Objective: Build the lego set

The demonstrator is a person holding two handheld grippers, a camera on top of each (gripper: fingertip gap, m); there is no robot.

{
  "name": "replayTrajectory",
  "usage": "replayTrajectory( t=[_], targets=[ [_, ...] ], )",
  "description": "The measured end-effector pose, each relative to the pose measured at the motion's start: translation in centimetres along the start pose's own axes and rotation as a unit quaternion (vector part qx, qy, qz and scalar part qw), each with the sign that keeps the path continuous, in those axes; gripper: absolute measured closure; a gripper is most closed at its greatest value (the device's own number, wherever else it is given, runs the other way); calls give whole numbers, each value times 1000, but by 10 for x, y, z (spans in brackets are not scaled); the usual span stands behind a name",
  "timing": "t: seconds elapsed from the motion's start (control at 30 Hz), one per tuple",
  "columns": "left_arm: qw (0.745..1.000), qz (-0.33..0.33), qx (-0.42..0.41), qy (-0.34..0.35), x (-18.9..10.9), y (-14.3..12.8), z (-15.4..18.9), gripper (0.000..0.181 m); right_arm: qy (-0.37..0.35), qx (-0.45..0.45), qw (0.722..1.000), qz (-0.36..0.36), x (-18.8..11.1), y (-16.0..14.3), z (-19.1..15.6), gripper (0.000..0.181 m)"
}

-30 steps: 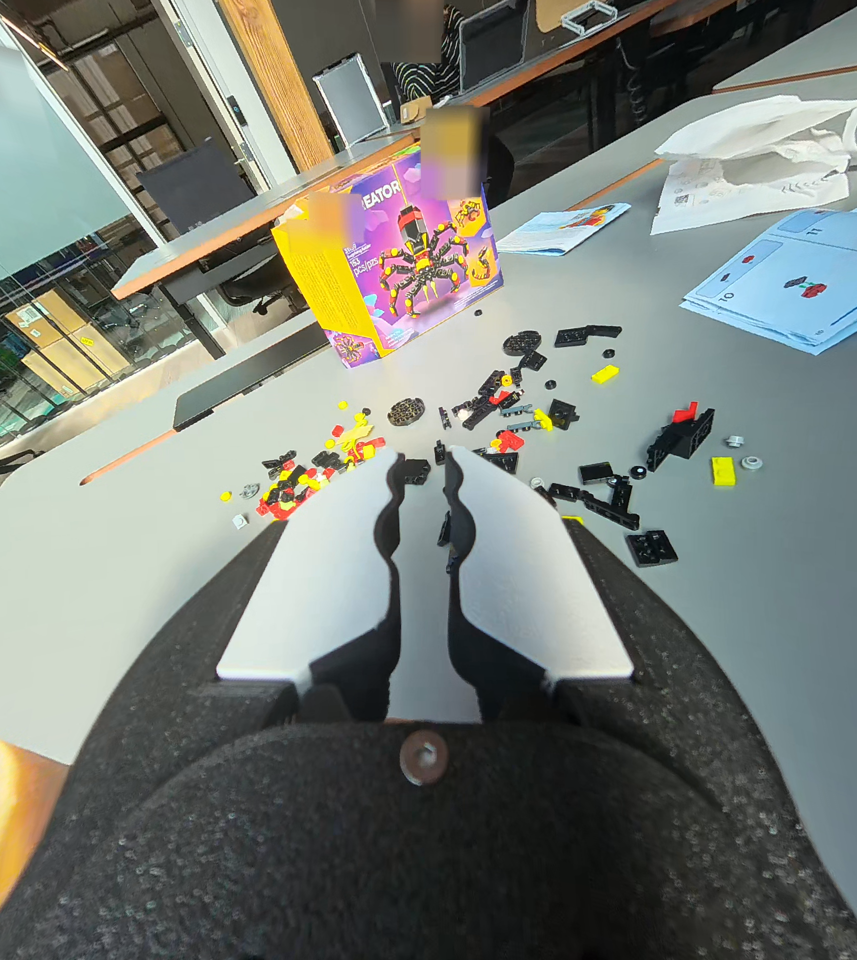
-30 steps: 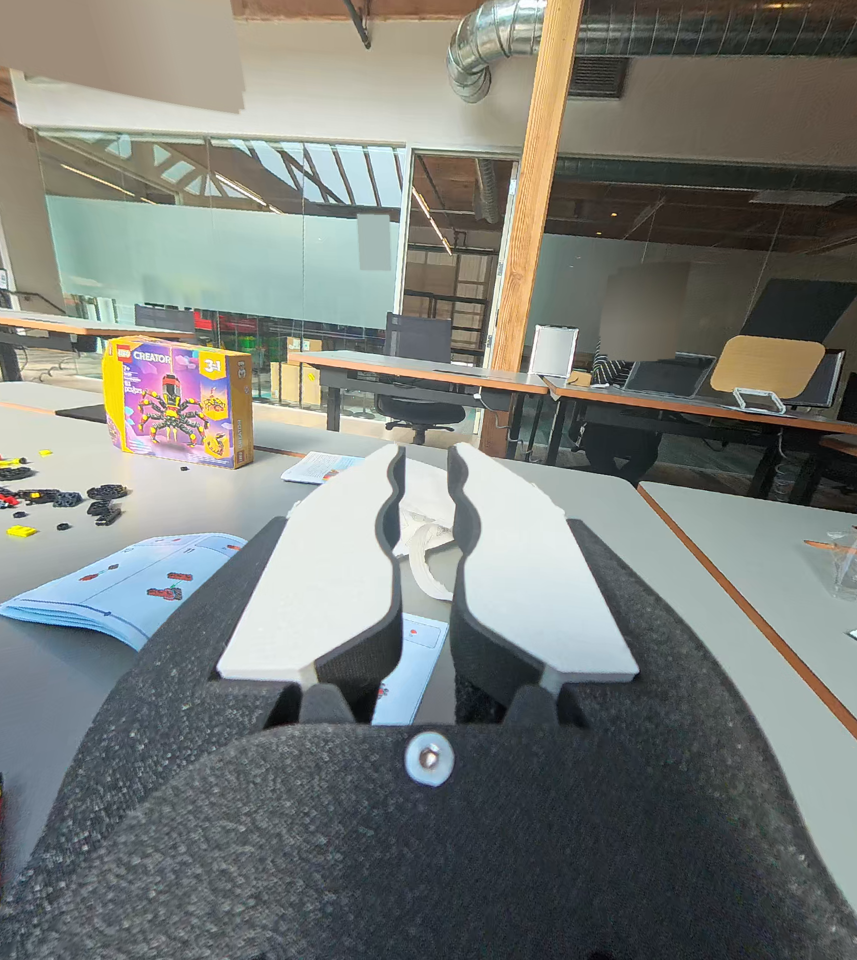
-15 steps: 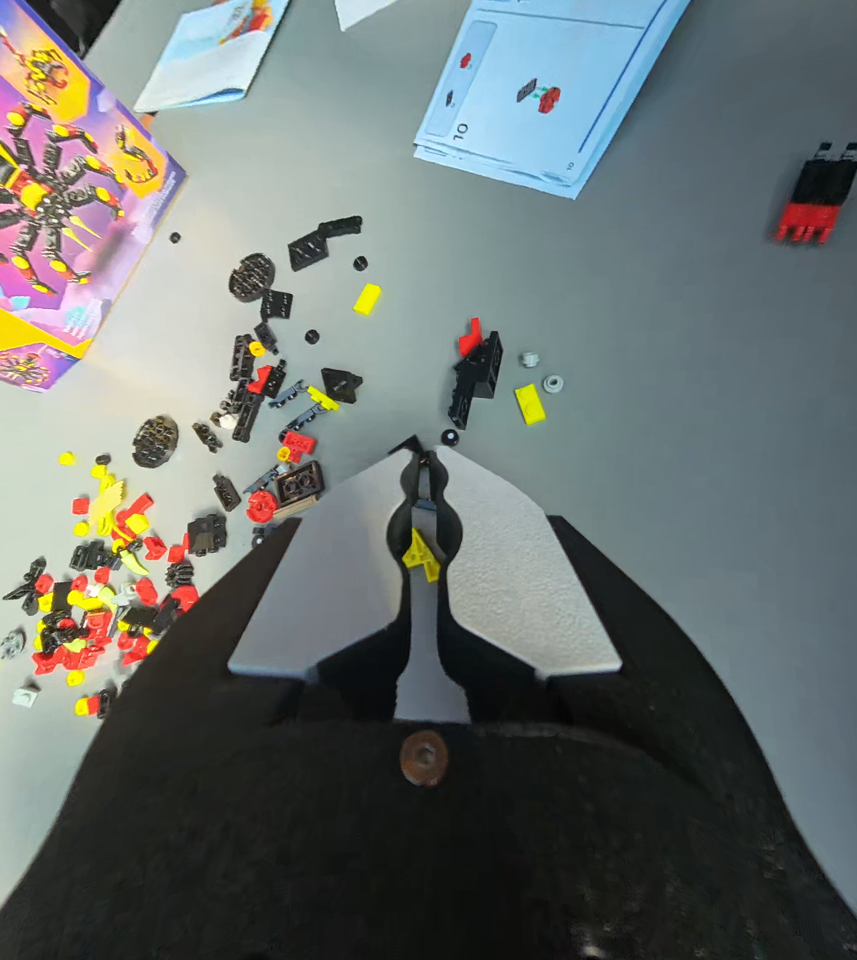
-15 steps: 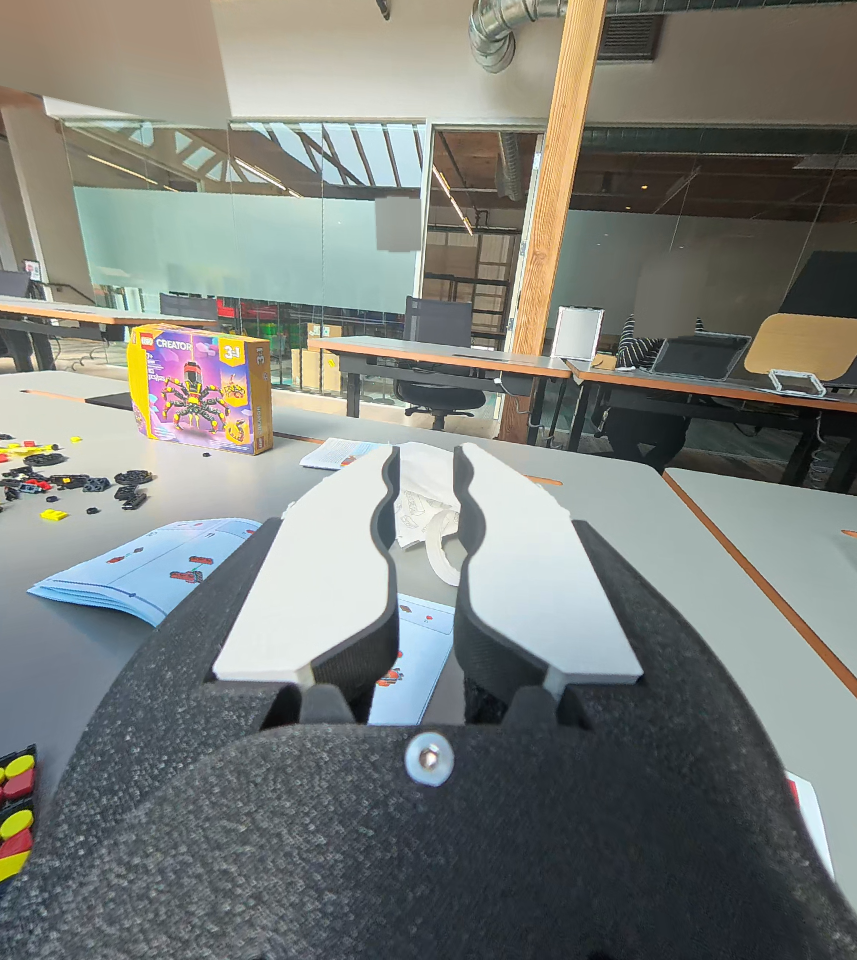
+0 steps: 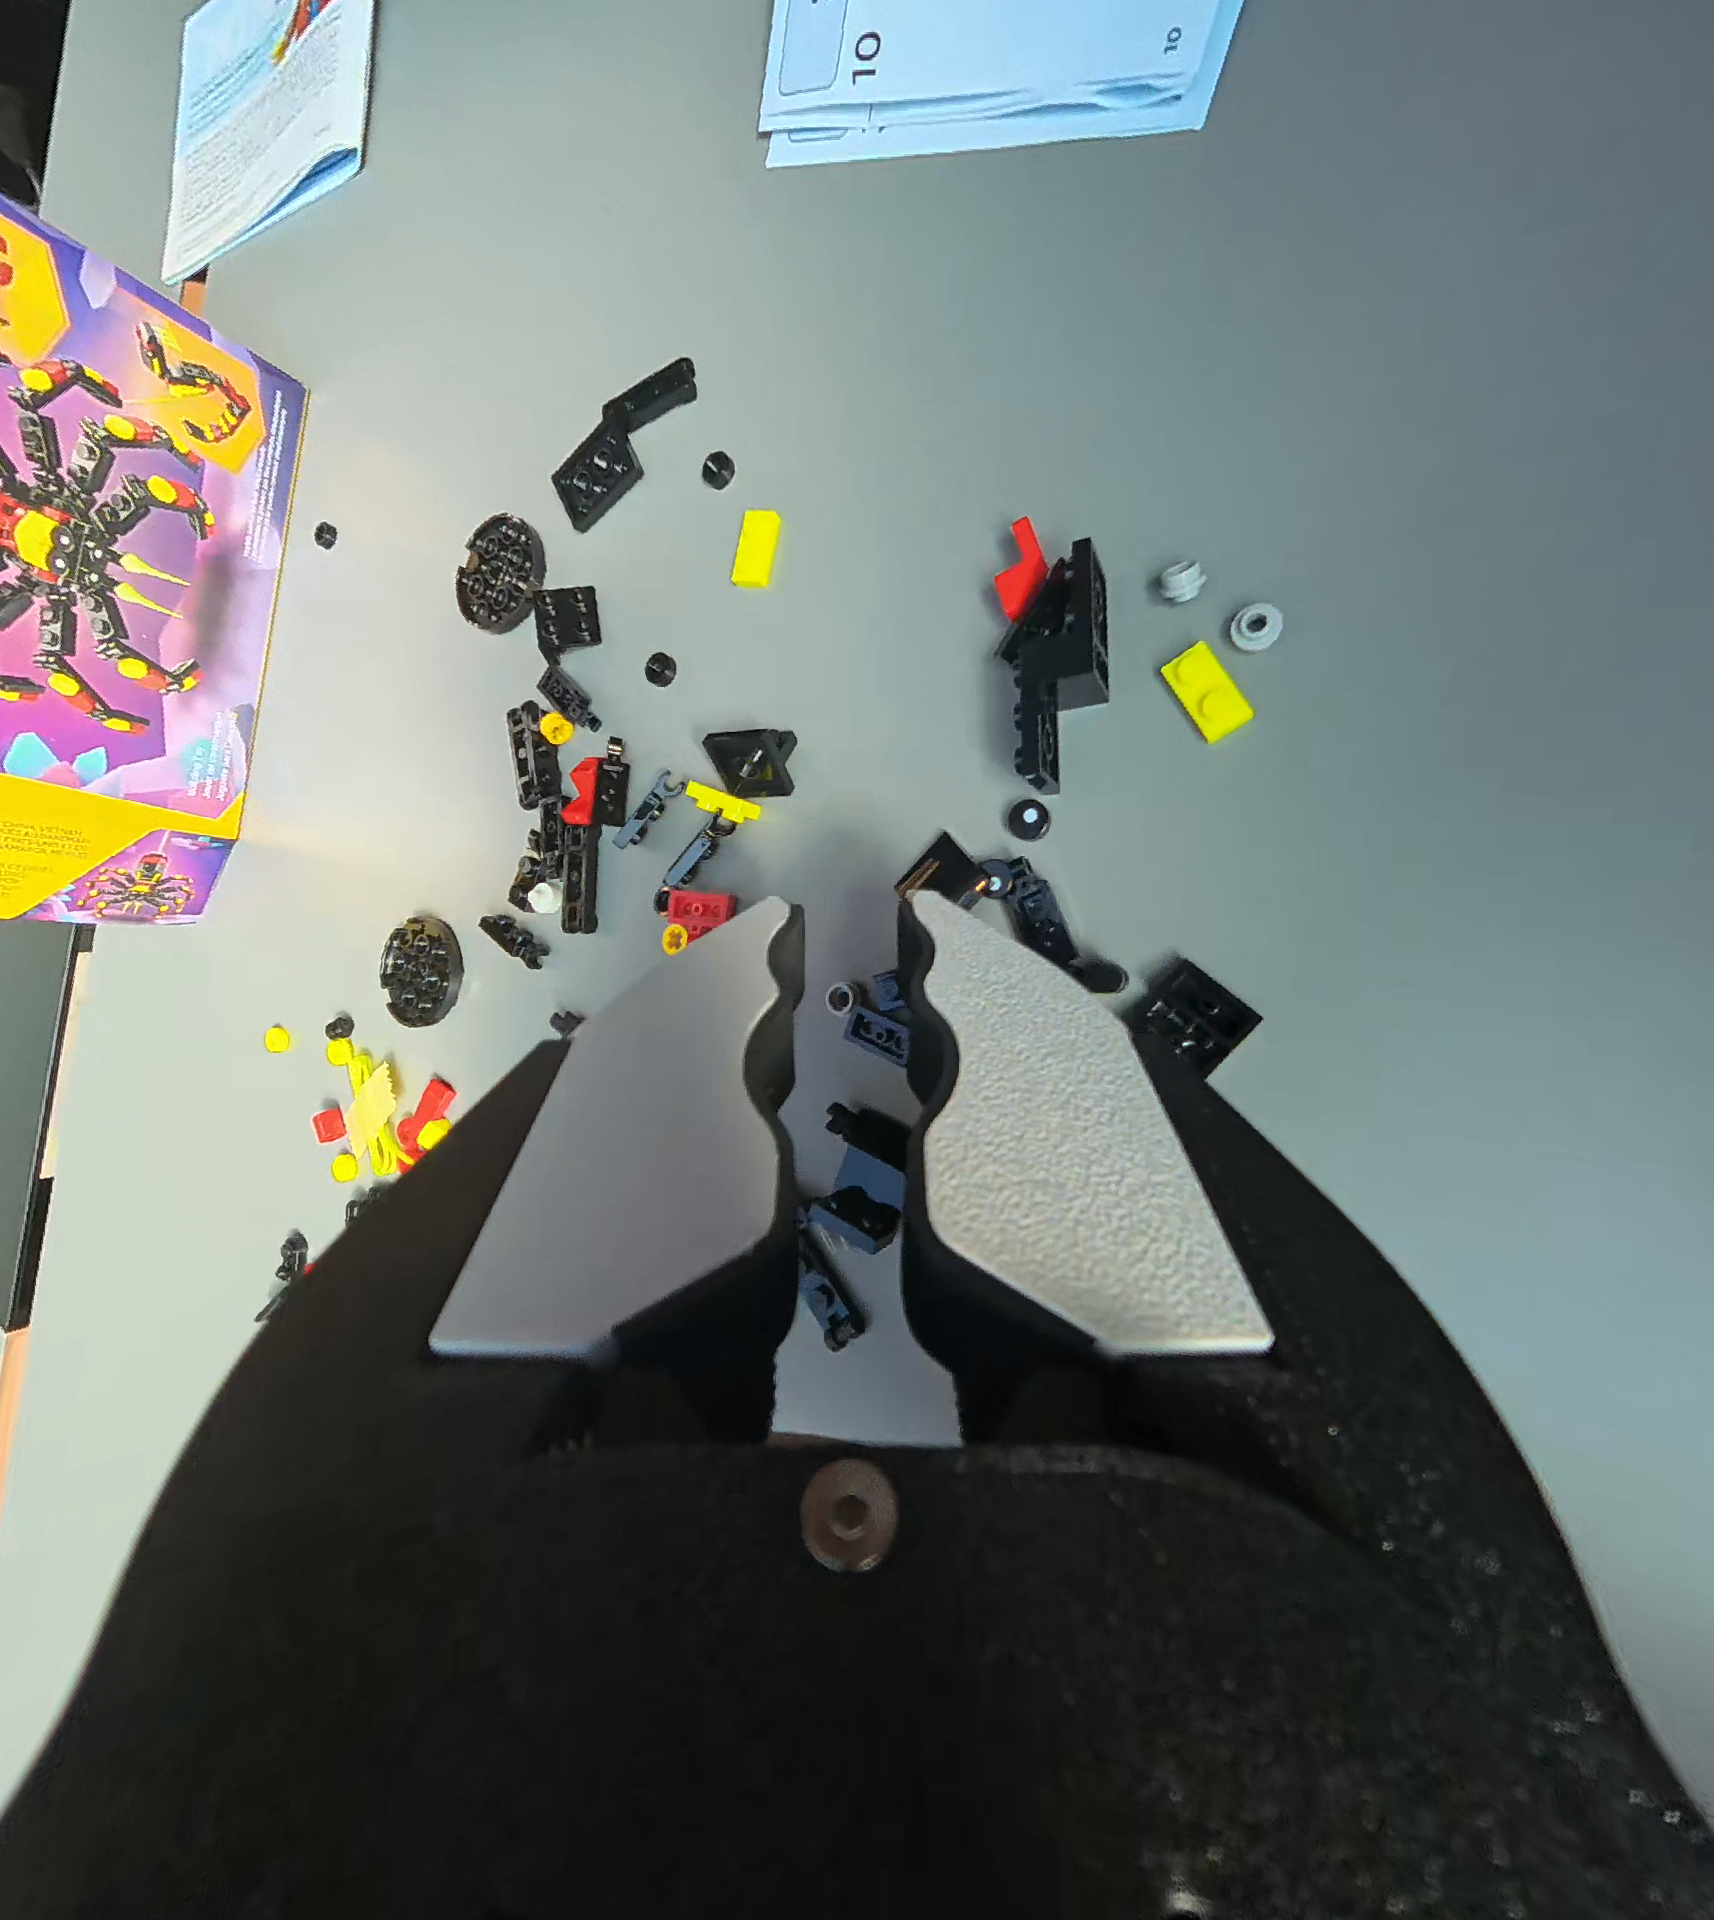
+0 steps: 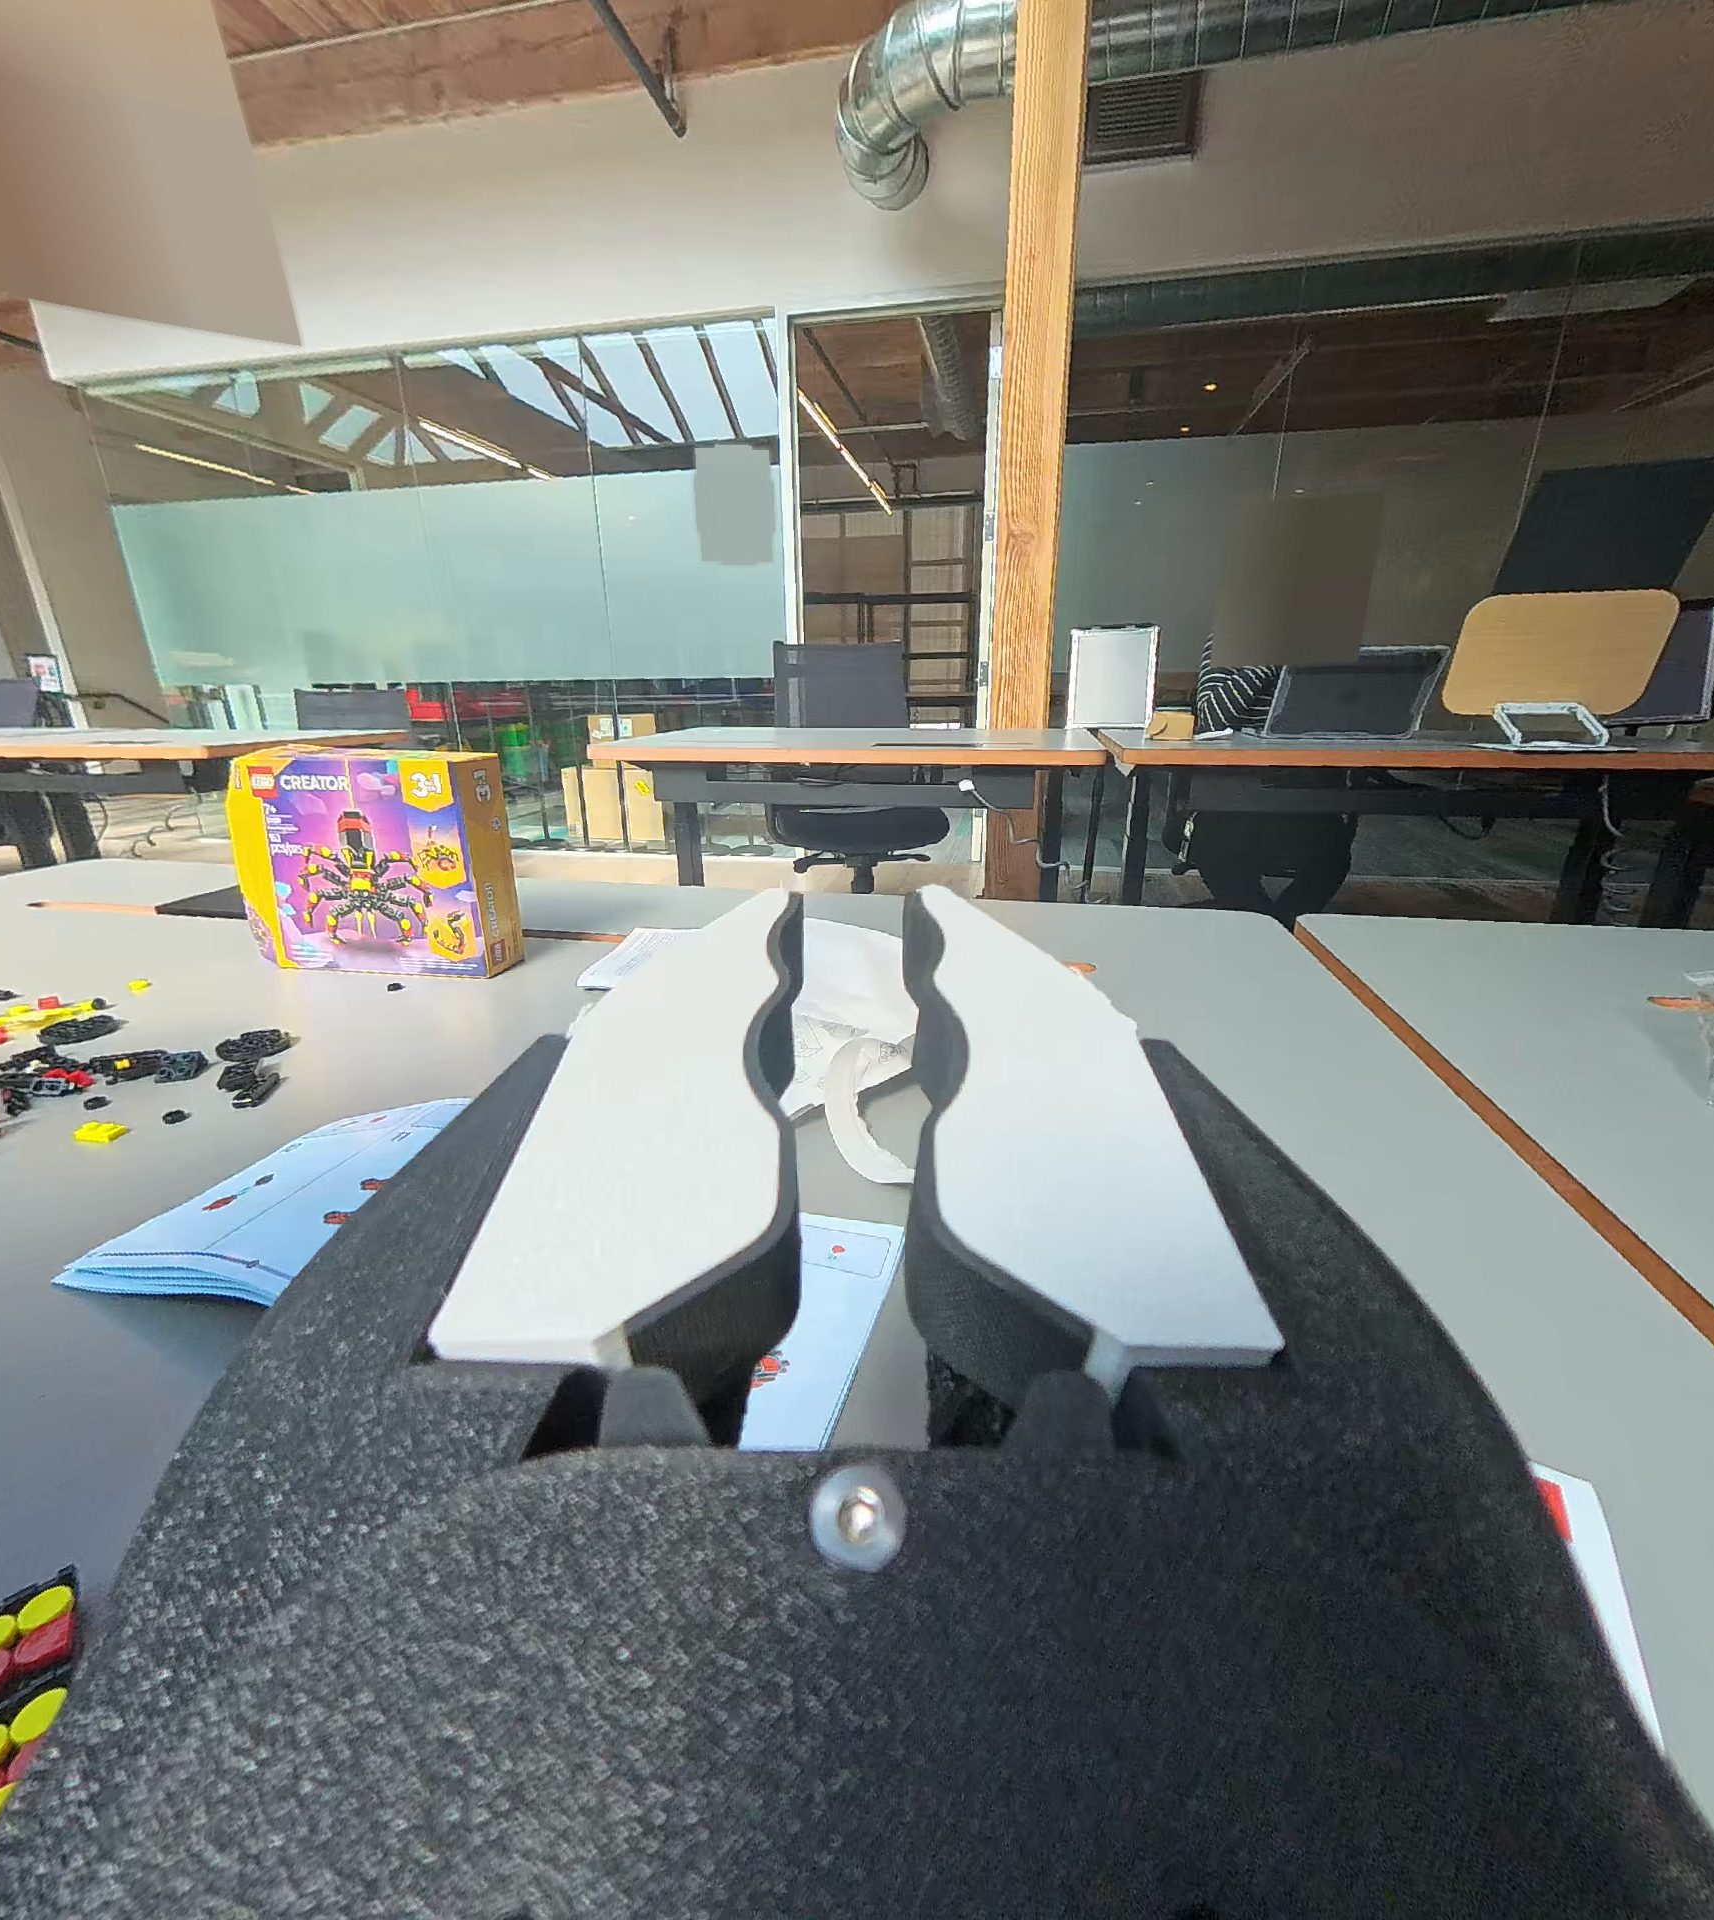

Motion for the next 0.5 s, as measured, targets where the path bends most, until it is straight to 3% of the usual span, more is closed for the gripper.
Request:
replayTrajectory(
  t=[0.2,0.3,0.5],
  targets=[
    [991,17,114,-73,-7,5,18,162,20,-24,999,-17,5,-4,-13,164],
    [981,-24,171,-91,-1,2,20,157,31,-33,999,-22,7,-6,-19,164],
    [962,-68,235,-120,8,1,12,167,42,-31,998,-24,6,-6,-22,164]
  ],
)
Point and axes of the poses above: each gripper's, where its closed fingertips meet, x out along the fingers, y out of its top, z = x × y across the jaws, the point moved 1 cm from there along -x, back along the fingers, and after that the axes turned 10 degrees about -z, right-handed, at the moved point
